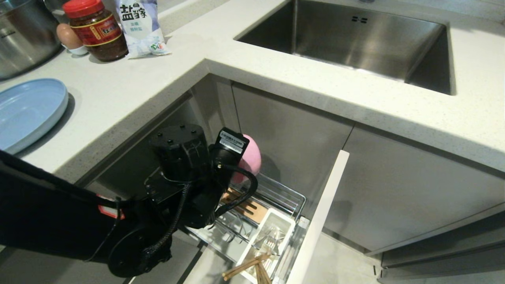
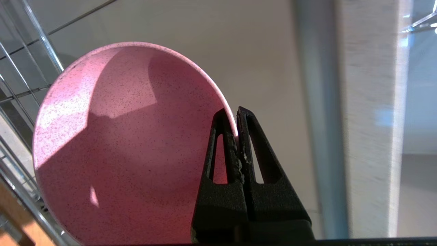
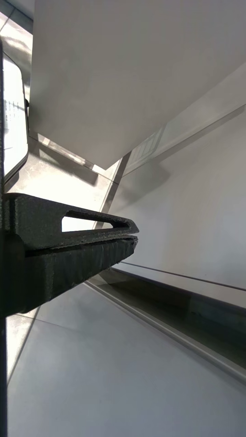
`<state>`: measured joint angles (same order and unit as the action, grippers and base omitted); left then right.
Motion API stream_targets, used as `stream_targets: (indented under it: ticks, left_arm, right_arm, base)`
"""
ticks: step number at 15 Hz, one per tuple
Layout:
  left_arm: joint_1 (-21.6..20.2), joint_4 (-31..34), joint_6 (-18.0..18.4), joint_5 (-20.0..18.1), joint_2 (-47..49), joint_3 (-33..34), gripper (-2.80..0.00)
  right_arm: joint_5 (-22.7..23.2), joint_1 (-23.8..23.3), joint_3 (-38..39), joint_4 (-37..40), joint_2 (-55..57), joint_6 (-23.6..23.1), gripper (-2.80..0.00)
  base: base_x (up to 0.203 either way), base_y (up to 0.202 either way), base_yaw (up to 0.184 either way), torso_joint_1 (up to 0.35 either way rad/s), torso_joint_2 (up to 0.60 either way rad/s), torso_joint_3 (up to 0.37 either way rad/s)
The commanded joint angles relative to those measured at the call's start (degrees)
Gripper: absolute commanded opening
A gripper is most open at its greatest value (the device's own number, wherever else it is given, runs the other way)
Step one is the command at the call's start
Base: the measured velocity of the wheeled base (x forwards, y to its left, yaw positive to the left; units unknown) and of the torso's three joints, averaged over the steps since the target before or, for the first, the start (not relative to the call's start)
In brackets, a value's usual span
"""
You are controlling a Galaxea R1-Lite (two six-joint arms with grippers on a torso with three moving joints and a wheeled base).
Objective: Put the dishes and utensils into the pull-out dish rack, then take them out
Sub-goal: Pick up the bowl and place it in the cupboard
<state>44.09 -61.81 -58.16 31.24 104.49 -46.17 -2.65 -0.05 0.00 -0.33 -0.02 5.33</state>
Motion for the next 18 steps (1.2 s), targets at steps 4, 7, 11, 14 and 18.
stream_targets:
  ticks: [4,7,11,14,18]
  left_arm:
    - [-1.3,-9.1,-1.4,0.0,8.3,0.1,-2.80]
    - [-1.7,-12.8,-2.6,-0.2,11.6,0.7,-2.80]
    - [-2.2,-19.1,-3.8,-1.8,14.2,1.1,-2.80]
    - [-2.8,-21.0,-3.9,-2.7,15.7,1.4,-2.80]
    - [-3.3,-23.8,-4.8,-4.7,18.0,1.5,-2.80]
  right_arm:
    - [0.0,0.0,0.0,0.0,-0.2,0.0,-2.80]
    - [0.0,0.0,0.0,0.0,-0.2,0.0,-2.80]
    - [0.0,0.0,0.0,0.0,-0.2,0.0,-2.80]
    - [0.0,0.0,0.0,0.0,-0.2,0.0,-2.80]
    - [-0.1,0.0,0.0,0.0,-0.2,0.0,-2.80]
  base:
    - [0.000,0.000,0.000,0.000,0.00,0.000]
    - [0.000,0.000,0.000,0.000,0.00,0.000]
    - [0.000,0.000,0.000,0.000,0.00,0.000]
    - [0.000,0.000,0.000,0.000,0.00,0.000]
    - [0.000,0.000,0.000,0.000,0.00,0.000]
